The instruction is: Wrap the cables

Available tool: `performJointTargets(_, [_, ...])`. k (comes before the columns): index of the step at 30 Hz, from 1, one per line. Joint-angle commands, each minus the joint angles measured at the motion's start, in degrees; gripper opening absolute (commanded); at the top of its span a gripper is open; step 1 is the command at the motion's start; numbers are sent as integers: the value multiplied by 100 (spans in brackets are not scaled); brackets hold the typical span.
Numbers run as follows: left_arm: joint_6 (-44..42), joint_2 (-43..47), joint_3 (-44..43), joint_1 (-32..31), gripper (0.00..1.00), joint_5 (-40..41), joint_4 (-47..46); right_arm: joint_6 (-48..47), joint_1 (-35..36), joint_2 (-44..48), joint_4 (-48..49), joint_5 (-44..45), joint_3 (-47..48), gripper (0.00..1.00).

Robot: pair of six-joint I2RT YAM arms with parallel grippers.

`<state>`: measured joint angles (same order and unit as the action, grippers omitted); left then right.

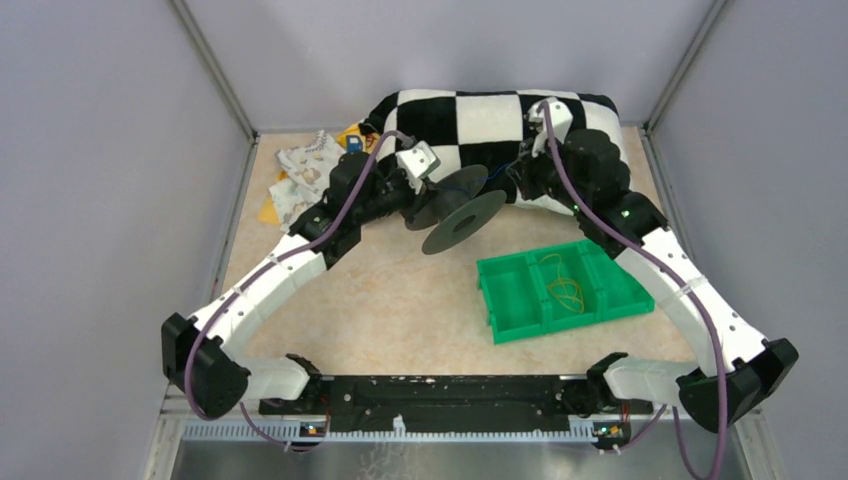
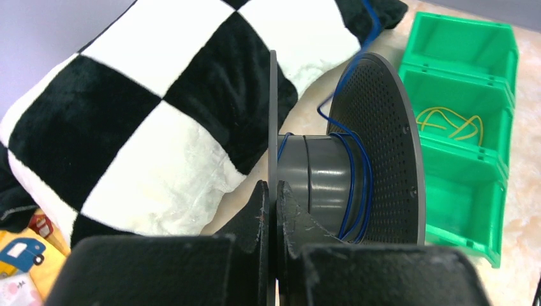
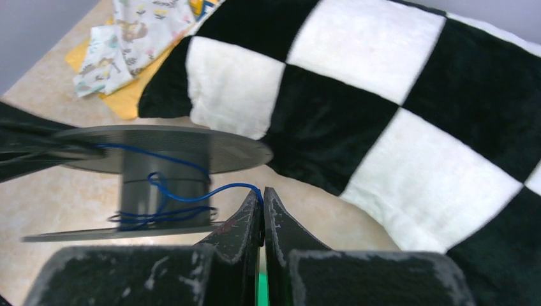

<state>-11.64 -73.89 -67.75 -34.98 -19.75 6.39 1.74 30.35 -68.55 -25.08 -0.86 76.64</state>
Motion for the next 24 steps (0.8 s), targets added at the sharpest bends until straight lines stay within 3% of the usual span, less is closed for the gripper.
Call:
performJointTargets(1, [-436, 532, -249, 20, 0, -736, -99, 175, -494, 260, 363, -486, -351, 0])
performJointTargets(11, [766, 704, -584, 644, 0, -2355, -591, 436, -610, 571, 954, -1297, -1465, 0])
performJointTargets(16, [2303, 467, -482, 1052, 0, -3193, -1705, 454, -609, 788, 1481, -1896, -2123, 0])
performJointTargets(24, [4278, 6, -394, 1314, 0, -3360, -3063, 1081, -610, 1368, 2835, -2664, -3170, 0])
